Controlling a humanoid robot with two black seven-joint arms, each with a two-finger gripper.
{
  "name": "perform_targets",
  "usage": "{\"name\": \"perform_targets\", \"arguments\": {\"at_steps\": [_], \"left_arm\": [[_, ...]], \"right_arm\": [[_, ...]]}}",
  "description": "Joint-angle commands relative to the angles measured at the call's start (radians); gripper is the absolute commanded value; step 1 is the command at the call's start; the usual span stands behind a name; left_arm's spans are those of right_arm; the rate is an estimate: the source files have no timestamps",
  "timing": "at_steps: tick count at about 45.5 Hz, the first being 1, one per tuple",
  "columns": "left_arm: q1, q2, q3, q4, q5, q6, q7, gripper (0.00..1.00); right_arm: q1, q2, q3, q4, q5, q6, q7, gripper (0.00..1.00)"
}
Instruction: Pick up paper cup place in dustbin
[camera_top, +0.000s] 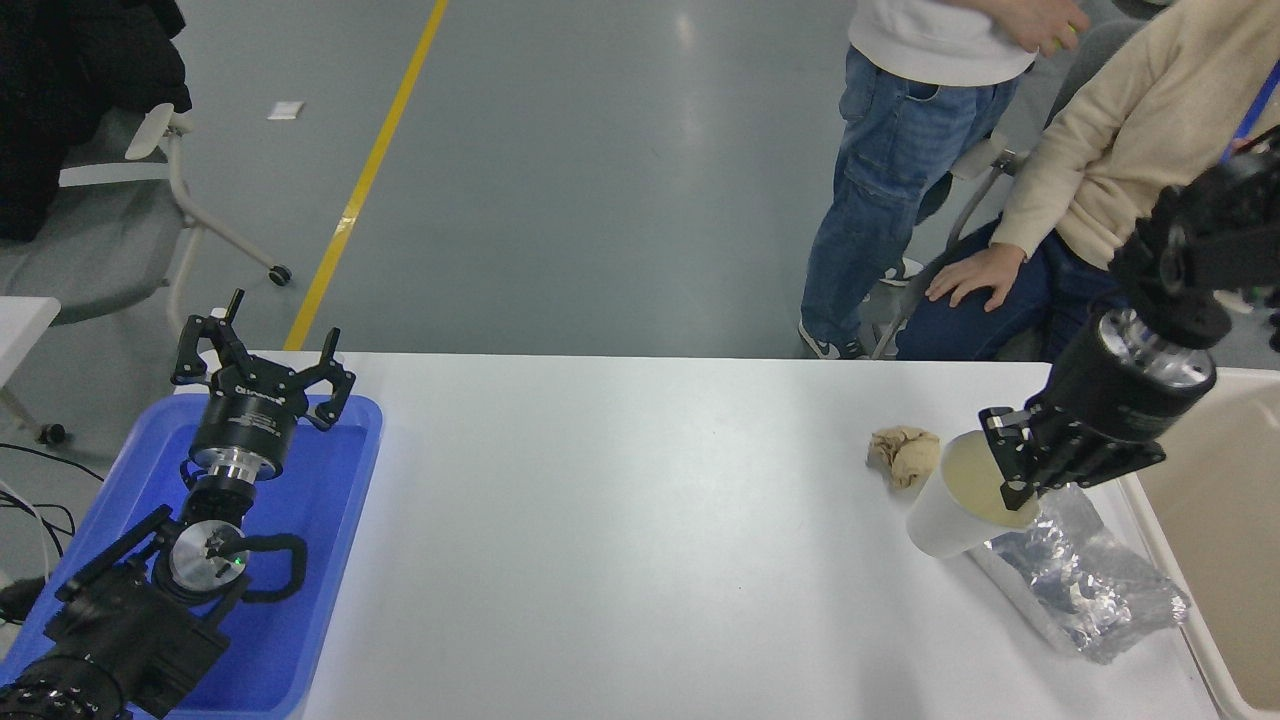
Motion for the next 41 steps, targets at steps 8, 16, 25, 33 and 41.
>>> {"name": "perform_targets", "arguments": {"at_steps": [8, 16, 25, 33, 41], "left_arm": [[0.000, 0.000, 0.000, 0.000, -0.001, 0.002, 0.000, 1.00], [0.000, 0.000, 0.001, 0.000, 0.000, 0.002, 0.000, 1.00], [0.000, 0.000, 0.001, 0.000, 0.000, 0.002, 0.000, 1.00], [0.000, 0.000, 0.001, 0.000, 0.000, 0.002, 0.000, 1.00], [0.000, 0.000, 0.001, 0.000, 0.000, 0.002, 0.000, 1.00]], "right_arm": [[0.278, -0.059, -0.017, 0.045, -0.053, 0.014, -0.001, 0.00], [0.355, -0.059, -0.044, 0.047, -0.058, 0.014, -0.001, 0.00], [0.355, -0.061, -0.069, 0.044, -0.068, 0.014, -0.002, 0.00], [0.355, -0.102, -0.190, 0.027, -0.071, 0.014, -0.002, 0.00], [0.331, -0.209, -0.340, -0.019, -0.128, 0.014, -0.004, 0.00]]}}
